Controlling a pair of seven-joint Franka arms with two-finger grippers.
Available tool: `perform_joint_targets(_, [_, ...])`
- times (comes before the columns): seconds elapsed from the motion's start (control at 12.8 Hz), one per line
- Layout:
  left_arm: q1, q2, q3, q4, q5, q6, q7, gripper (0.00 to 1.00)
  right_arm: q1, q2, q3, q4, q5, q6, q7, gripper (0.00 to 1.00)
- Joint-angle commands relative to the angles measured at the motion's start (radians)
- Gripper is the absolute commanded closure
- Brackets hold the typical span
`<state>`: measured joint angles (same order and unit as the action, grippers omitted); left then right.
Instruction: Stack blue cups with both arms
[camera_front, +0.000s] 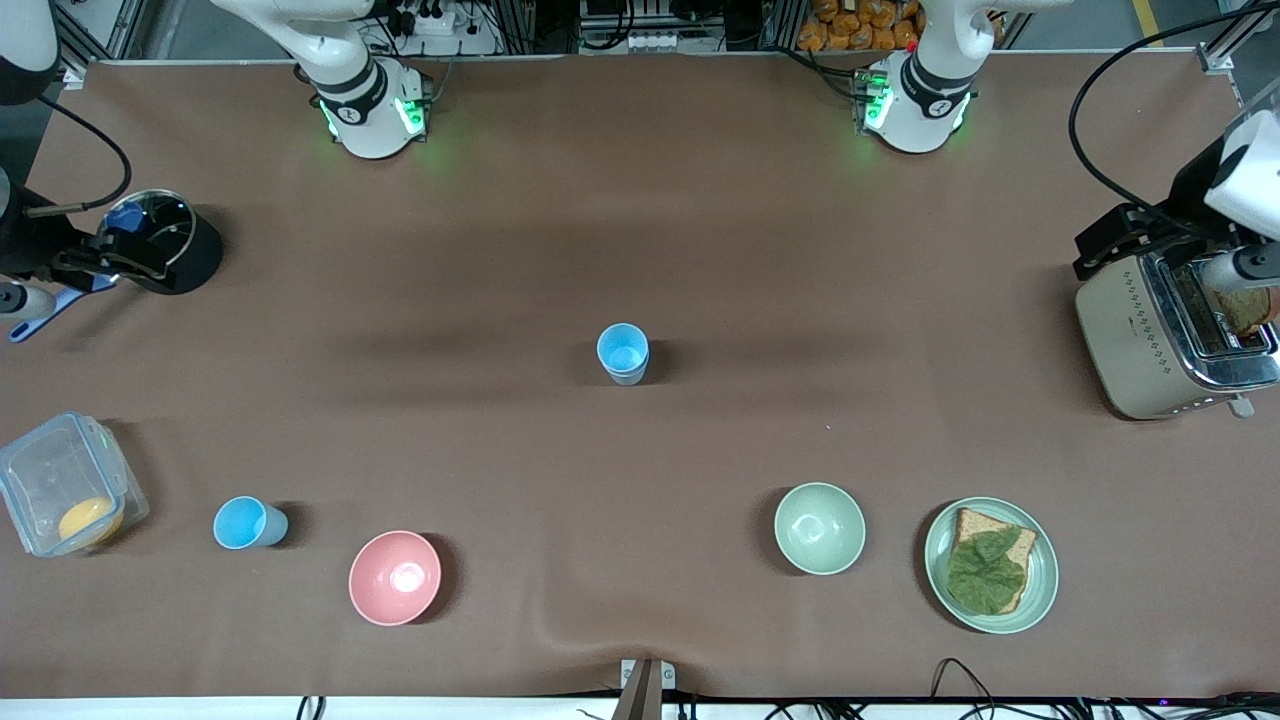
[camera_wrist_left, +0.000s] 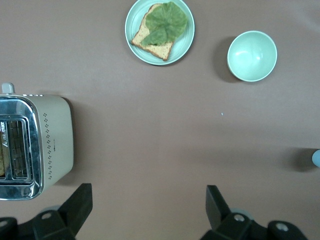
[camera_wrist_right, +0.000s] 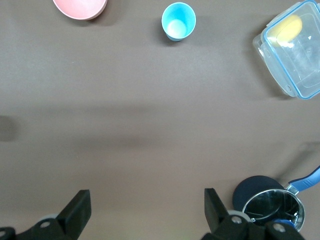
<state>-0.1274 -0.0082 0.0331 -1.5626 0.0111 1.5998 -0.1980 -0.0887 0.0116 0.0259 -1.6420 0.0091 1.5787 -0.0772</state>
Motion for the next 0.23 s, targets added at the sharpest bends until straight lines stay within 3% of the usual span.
perform_joint_targets(0.0, [0.002, 0.017, 0.007, 0.041, -0.019, -0.018, 0.006, 0.00, -0.002, -0.009, 0.005, 0.021, -0.003, -0.034, 0.023, 0.00])
perform_joint_targets(0.16, [0.003, 0.017, 0.017, 0.041, -0.019, -0.020, 0.006, 0.00, -0.002, -0.007, 0.005, 0.021, -0.001, -0.034, 0.024, 0.00])
